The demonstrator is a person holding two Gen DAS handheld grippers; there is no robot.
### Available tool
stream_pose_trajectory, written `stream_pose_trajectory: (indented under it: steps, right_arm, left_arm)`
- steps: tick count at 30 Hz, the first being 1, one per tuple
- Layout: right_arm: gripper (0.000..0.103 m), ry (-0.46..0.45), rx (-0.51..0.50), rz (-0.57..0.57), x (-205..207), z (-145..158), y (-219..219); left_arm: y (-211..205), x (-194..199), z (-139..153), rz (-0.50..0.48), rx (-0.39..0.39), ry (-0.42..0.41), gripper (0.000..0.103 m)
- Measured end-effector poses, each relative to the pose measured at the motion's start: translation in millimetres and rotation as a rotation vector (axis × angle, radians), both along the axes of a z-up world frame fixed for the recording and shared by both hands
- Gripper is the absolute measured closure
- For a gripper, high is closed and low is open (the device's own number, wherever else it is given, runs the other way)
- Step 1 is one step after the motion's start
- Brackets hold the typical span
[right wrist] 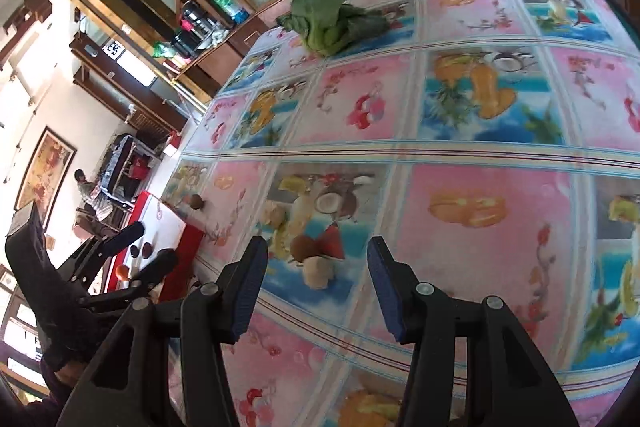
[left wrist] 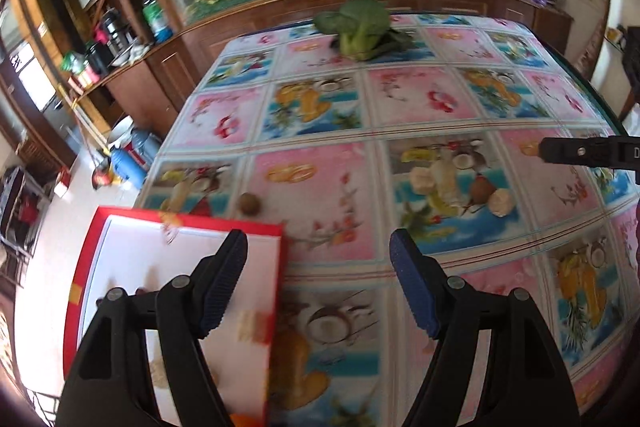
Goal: Organize fruits
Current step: 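Return to the pile and grasp a beige cube with the right tool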
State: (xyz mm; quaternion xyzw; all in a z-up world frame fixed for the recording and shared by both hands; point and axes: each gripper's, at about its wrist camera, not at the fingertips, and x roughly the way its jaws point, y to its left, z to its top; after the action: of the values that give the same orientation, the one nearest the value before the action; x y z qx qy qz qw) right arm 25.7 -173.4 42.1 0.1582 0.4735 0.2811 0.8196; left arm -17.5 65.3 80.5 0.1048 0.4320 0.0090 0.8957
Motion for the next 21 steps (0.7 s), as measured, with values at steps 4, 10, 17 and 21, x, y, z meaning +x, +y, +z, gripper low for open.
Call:
stream_pose_trajectory:
  steps: [4, 10, 17, 21]
  right_arm:
    - [0.054, -0.076, -0.103, 0.018, -5, -3, 29]
    - [0.057, -0.16, -0.251, 0.036, -10, -12, 54]
    - [0.069, -0.156, -0.342, 0.053, -5, -27, 67]
    - [0.075, -0.146, -0.323, 0.041, -5, -28, 62]
  left_arm:
    - [-21, 14, -9, -0.038, 0.041, 0.01, 0.029]
    - [1, 33, -5, -0.025, 0.061, 0.012, 0.029]
    - [110, 82, 8, 0.157, -0.067, 0.105, 0.029]
    - [120, 105, -11, 0.15, -0.113, 0.209, 0.032]
